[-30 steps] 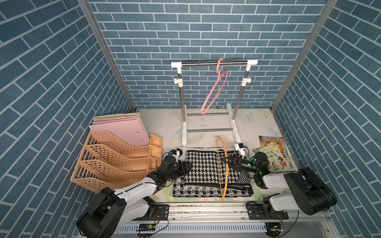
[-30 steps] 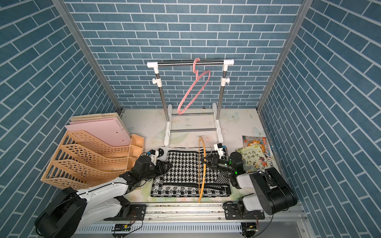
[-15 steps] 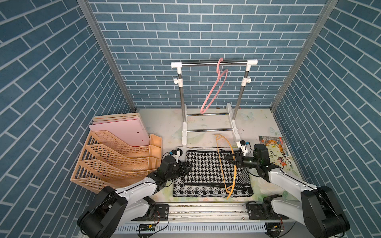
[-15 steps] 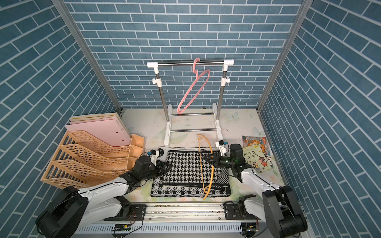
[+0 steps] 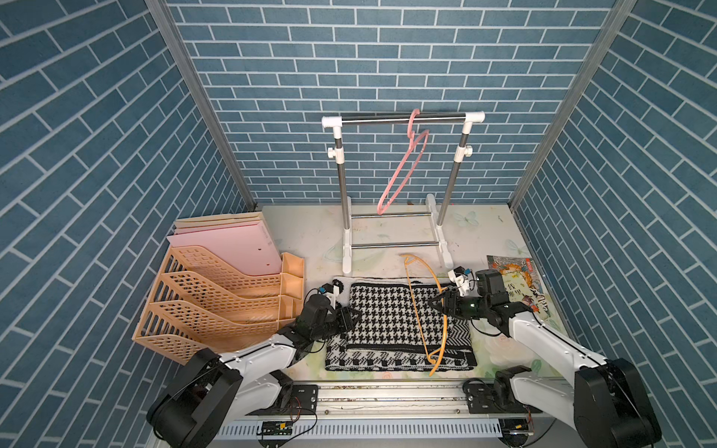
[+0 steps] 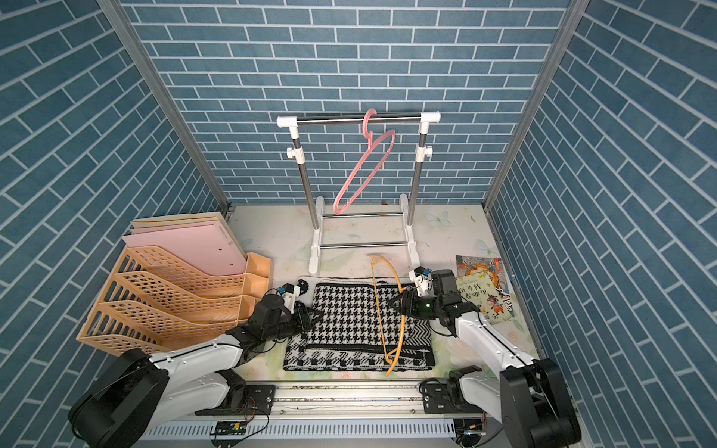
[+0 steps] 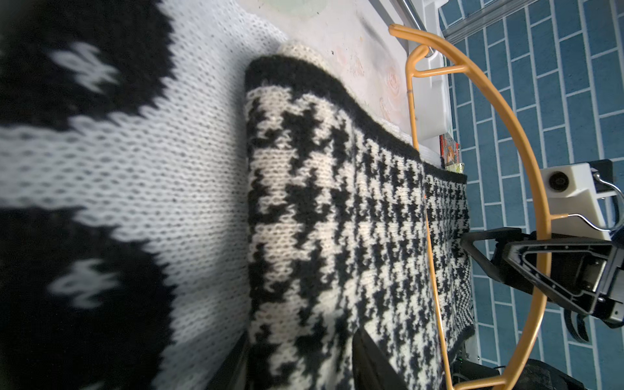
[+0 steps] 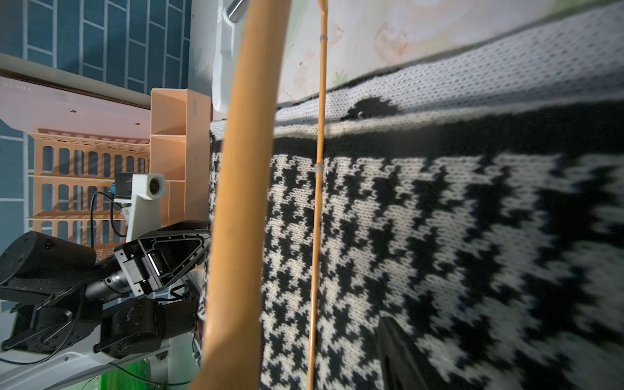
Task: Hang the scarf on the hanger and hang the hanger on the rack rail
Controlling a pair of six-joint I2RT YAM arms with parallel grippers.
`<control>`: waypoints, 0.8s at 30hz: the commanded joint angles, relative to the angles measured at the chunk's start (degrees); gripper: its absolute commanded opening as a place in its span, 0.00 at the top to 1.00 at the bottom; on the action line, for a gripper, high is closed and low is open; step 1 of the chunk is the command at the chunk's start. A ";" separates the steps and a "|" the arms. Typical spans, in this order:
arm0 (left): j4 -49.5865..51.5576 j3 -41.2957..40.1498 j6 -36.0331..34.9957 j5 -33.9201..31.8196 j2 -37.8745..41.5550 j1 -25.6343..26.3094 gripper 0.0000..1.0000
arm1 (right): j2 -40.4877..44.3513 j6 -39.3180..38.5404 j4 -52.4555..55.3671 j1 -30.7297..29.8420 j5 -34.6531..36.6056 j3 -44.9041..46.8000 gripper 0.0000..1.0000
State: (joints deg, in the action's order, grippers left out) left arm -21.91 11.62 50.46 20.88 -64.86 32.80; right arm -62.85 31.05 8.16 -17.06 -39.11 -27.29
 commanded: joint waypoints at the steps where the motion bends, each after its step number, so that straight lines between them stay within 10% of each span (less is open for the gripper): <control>1: -0.06 -0.76 -0.56 0.66 1.01 -0.45 0.51 | 3.73 -3.46 6.18 0.23 3.13 -2.02 0.39; 11: -1.30 -1.07 -0.52 1.41 -0.01 -0.64 0.52 | 8.97 -0.88 8.61 0.92 6.28 -1.91 0.39; 24: -3.74 -1.55 0.08 2.69 -0.80 -1.02 0.55 | 6.80 1.24 3.70 0.95 -0.62 -2.14 1.00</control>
State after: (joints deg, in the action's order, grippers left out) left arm -24.40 10.85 50.61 22.48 -65.69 32.47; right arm -55.77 33.65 13.82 -16.43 -38.83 -28.75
